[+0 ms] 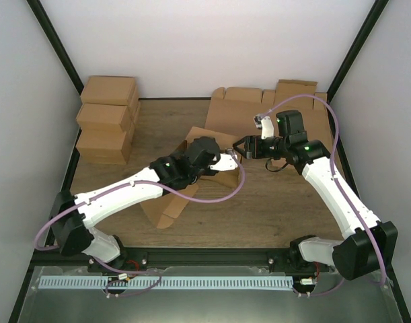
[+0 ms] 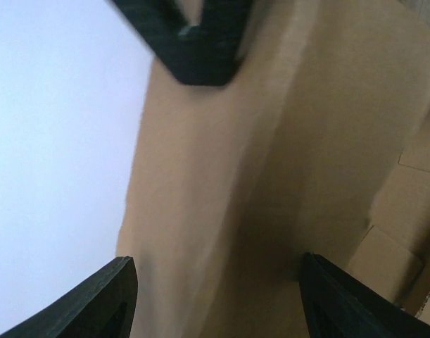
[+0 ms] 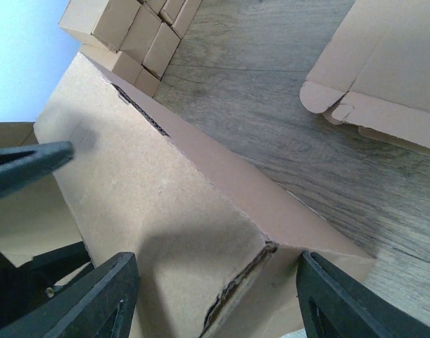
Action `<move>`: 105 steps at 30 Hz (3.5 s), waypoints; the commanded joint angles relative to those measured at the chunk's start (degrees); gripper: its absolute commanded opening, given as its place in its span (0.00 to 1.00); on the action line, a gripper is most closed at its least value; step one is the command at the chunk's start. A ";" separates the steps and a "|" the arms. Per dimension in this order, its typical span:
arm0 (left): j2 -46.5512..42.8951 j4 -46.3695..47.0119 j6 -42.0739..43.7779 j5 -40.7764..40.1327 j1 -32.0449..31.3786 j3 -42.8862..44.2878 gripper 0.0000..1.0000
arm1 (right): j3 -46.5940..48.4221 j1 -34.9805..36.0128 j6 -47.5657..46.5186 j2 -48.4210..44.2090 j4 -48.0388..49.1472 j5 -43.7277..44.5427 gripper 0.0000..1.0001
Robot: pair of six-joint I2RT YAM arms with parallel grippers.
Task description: Fold the paper box
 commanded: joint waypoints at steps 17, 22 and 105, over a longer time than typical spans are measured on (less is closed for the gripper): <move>3.25 13.30 7.02 -0.84 0.20 -5.85 0.10 | 1.28 0.60 -0.19 1.28 -1.31 -0.80 0.61; 2.67 16.70 7.33 -1.12 0.16 -7.87 0.04 | 1.02 0.58 0.40 1.15 -0.88 -0.51 0.61; 10.59 -12.08 -54.86 53.87 34.23 2.92 0.04 | -0.63 -1.32 6.75 -17.74 -1.88 14.70 0.76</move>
